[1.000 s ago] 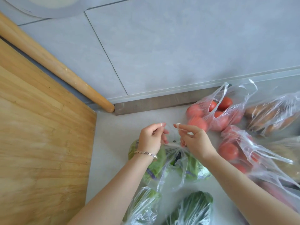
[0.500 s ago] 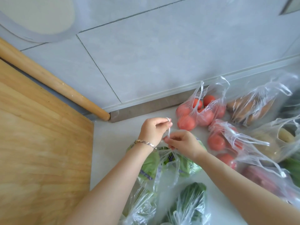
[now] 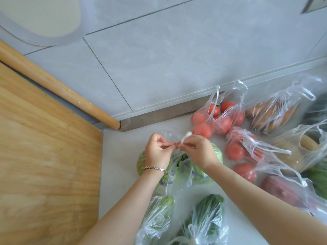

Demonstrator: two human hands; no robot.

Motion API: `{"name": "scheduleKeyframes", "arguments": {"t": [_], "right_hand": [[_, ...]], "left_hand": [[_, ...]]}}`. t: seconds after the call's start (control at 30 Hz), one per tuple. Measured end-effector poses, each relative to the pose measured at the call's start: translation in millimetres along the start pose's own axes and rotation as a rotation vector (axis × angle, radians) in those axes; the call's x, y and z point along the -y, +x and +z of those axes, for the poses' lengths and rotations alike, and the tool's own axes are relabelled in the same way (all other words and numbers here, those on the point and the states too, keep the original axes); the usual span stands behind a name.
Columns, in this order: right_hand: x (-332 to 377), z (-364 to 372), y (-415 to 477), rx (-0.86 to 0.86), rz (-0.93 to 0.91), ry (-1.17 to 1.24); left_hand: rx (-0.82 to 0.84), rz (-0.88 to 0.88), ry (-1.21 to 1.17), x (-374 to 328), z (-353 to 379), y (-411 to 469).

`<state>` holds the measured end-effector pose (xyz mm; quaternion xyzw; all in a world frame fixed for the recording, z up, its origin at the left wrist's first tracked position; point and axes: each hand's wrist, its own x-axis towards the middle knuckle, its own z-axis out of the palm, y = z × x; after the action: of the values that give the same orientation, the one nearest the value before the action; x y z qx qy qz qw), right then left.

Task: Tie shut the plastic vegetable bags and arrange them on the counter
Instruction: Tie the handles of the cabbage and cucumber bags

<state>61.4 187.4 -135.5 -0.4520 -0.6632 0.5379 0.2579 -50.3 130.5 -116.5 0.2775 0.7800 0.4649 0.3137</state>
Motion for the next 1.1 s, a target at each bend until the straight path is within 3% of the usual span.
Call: {"name": "scheduleKeyframes", "arguments": {"t": [0.13,0.27,0.43,0.6,0.77,0.97,1.1], "right_hand": [[1,-3,4,-0.013,0.046,0.070],[-2,-6,8,-0.034,0.090,0.105],[-4,-17,15,-0.035,0.109,0.132],[-6,-15,13,-0.034,0.124,0.152],[-8,-11,14,-0.086,0.142,0.140],[-6,-7,14,-0.151,0.148,0.056],[-2,-9,10,-0.056,0.109,-0.049]], "left_hand": [[0.009,0.021,0.170,1,-1,4],[0.168,0.160,0.472,-3,3,10],[0.362,0.326,0.528,-12,6,22],[0.427,0.206,0.436,-17,6,33],[0.485,0.156,0.497,-15,6,35],[0.399,0.038,0.435,-7,13,27],[0.371,-0.034,0.398,-6,13,24]]}}
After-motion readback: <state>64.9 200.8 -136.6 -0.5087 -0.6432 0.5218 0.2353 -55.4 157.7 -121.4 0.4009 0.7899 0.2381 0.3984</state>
